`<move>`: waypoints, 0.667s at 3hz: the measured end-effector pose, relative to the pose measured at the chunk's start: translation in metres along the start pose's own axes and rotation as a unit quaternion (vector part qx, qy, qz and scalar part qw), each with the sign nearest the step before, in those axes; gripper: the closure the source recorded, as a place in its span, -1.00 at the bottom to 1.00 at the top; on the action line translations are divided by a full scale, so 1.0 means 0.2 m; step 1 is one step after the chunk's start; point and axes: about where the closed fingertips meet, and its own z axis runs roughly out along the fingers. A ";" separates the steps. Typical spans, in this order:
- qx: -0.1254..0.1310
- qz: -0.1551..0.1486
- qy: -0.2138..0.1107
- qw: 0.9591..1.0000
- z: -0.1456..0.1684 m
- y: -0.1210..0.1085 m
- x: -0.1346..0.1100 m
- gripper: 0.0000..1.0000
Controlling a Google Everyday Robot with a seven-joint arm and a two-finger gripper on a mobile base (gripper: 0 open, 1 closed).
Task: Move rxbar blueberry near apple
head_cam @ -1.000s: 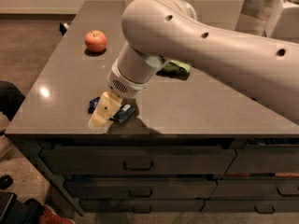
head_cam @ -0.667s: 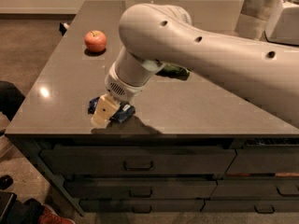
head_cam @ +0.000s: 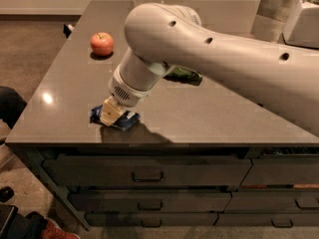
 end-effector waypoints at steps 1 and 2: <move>0.006 0.002 -0.016 1.000 -0.06 -0.02 -0.05 0.89; 0.028 -0.027 -0.010 0.999 -0.14 -0.02 -0.05 1.00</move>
Offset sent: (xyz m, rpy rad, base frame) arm -0.0001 -0.0160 0.0387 -0.0521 -0.1220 0.0386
